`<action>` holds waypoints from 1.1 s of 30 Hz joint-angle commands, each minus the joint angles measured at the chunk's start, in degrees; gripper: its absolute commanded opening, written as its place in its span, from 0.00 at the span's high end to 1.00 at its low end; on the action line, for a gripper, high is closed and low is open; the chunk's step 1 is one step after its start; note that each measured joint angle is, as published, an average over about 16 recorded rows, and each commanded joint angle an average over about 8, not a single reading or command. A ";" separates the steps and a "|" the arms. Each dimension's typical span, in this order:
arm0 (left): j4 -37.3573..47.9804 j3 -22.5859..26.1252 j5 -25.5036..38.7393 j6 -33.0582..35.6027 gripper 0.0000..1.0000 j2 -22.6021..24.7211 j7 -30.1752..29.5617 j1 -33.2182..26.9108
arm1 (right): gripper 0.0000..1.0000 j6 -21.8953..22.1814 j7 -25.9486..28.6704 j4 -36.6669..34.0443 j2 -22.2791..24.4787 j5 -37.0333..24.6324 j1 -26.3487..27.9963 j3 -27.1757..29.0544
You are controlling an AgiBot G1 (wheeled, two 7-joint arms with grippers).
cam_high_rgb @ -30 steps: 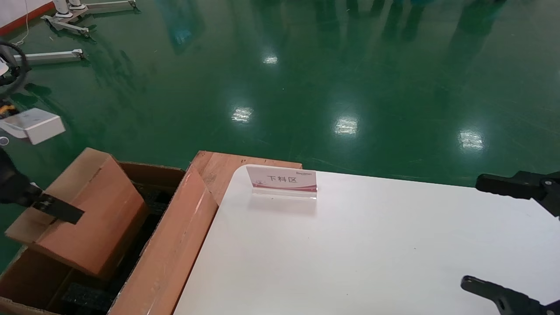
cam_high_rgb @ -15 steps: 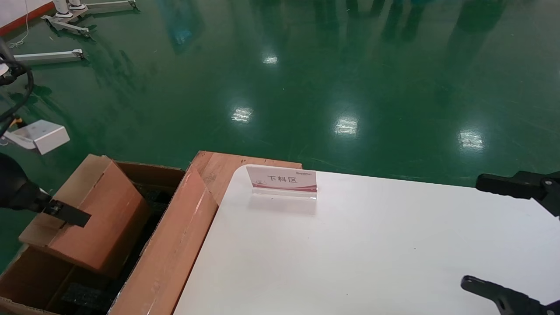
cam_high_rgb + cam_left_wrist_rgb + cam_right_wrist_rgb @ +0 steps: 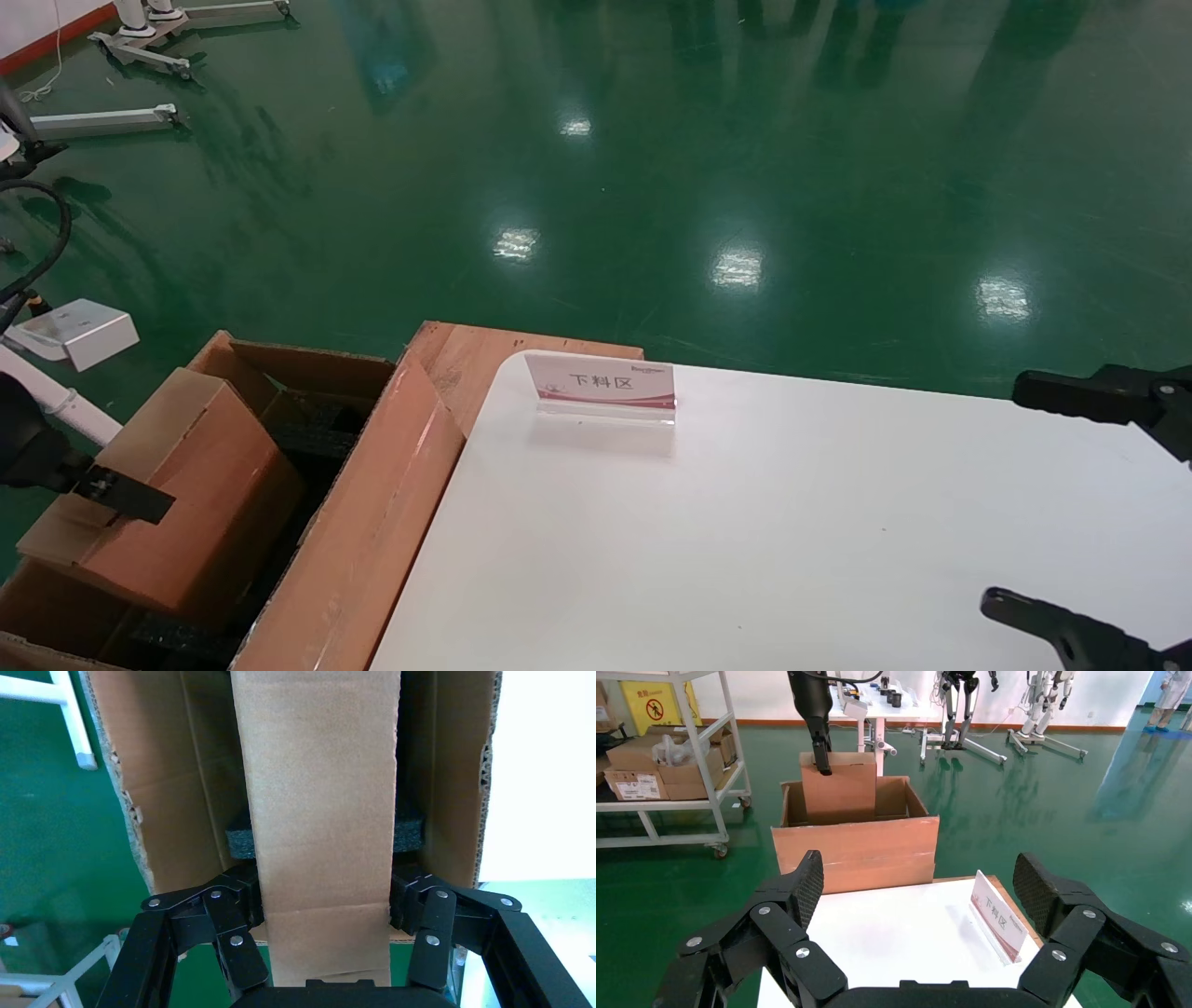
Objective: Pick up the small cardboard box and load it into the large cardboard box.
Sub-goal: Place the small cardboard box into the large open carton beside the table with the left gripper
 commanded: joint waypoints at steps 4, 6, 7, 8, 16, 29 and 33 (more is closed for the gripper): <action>-0.09 -0.01 1.09 -0.36 1.00 -0.71 0.49 0.21 | 0.00 0.01 -0.01 0.00 0.01 0.01 0.00 -0.02; -0.12 -0.08 1.73 -0.52 1.00 -1.03 0.66 0.35 | 0.00 0.01 -0.01 0.00 0.01 0.01 0.00 -0.02; -0.13 -0.13 2.06 -0.58 1.00 -1.17 0.77 0.42 | 0.00 0.01 -0.01 0.00 0.01 0.02 0.01 -0.02; -0.14 -0.19 2.40 -0.65 1.00 -1.29 0.90 0.48 | 0.00 0.01 -0.01 0.00 0.01 0.02 0.01 -0.03; -0.13 -0.80 5.07 -1.44 1.00 -2.08 2.13 1.13 | 0.00 0.02 -0.03 0.00 0.02 0.04 0.01 -0.05; 0.03 -1.15 8.27 -4.36 1.00 -3.31 4.03 3.64 | 0.00 0.04 -0.05 0.00 0.04 0.06 0.02 -0.09; 0.21 -1.03 9.06 -5.76 1.00 -3.61 4.32 4.62 | 0.00 0.04 -0.05 0.00 0.04 0.07 0.02 -0.10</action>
